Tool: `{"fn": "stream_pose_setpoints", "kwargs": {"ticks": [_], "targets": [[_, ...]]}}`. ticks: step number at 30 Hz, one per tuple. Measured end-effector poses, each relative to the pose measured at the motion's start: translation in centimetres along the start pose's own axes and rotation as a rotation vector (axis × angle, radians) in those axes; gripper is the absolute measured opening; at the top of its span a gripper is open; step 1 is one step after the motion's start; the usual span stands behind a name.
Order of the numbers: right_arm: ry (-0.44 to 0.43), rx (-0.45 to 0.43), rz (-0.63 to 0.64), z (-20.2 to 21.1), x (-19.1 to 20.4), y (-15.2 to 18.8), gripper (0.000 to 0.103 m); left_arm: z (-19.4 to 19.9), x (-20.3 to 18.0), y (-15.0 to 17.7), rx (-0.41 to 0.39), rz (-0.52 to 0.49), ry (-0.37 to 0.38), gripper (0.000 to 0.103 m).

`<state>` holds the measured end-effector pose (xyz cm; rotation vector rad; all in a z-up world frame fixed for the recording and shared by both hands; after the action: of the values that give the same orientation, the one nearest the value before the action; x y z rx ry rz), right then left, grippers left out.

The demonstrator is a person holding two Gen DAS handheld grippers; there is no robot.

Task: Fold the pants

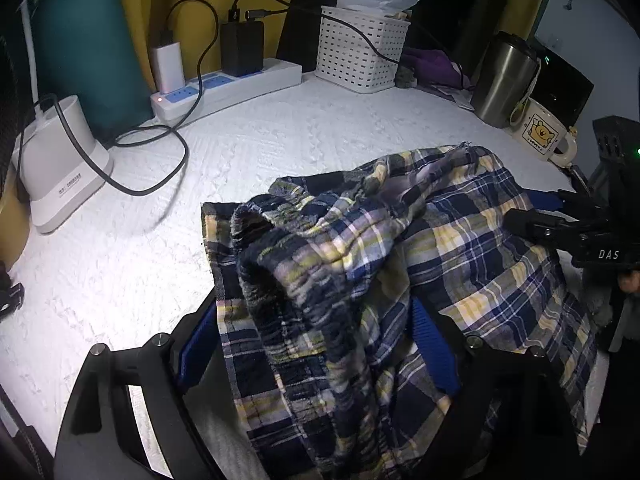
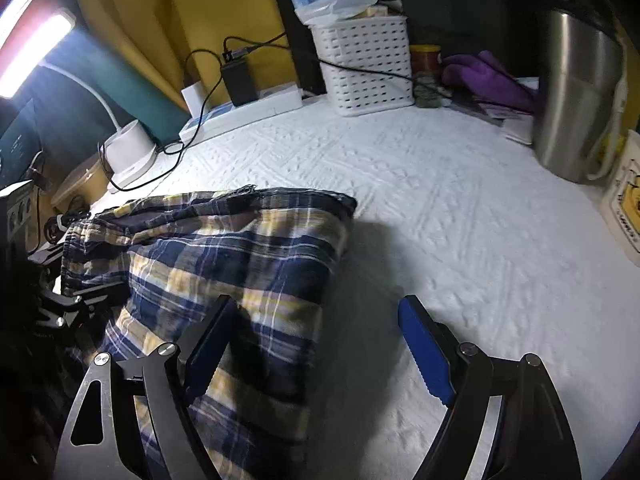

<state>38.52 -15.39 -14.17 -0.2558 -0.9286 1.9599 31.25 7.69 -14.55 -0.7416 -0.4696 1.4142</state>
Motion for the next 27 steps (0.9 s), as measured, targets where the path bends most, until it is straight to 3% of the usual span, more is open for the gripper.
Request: {"fn": "stream_pose_setpoints", "kwargs": {"ticks": [12, 19, 21, 25, 27], "targets": [[-0.086, 0.009, 0.073, -1.7, 2.5, -0.7, 0.087, -0.3, -0.7, 0.0, -0.001, -0.046, -0.047, 0.084], [-0.12, 0.017, 0.134, -2.3, 3.9, -0.8, 0.068, 0.1, -1.8, 0.1, -0.021, -0.079, -0.036, 0.063], [-0.128, 0.018, 0.145, -2.4, 4.2, -0.8, 0.061, 0.3, -1.9, 0.1, -0.031, -0.079, -0.024, 0.051], [-0.139, 0.012, 0.149, -2.2, 4.4, -0.7, 0.038, 0.5, -2.2, 0.1, -0.044, -0.074, -0.012, 0.039], [-0.136, 0.006, 0.153, -1.8, 4.4, -0.7, 0.033, 0.7, -2.4, 0.2, -0.052, -0.075, -0.015, 0.036]]}}
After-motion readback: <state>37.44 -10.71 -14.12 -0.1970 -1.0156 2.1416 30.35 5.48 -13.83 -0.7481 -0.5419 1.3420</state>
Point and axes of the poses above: each gripper's, at about its wrist camera, not at the fingertips, and z roughly against the way its jaws point, x to its left, y to its underside, the point moved 2 cm from there along -z, roughly the way its jaws point, and after that the axes turned 7 degrees about -x, right-handed, at the moved point
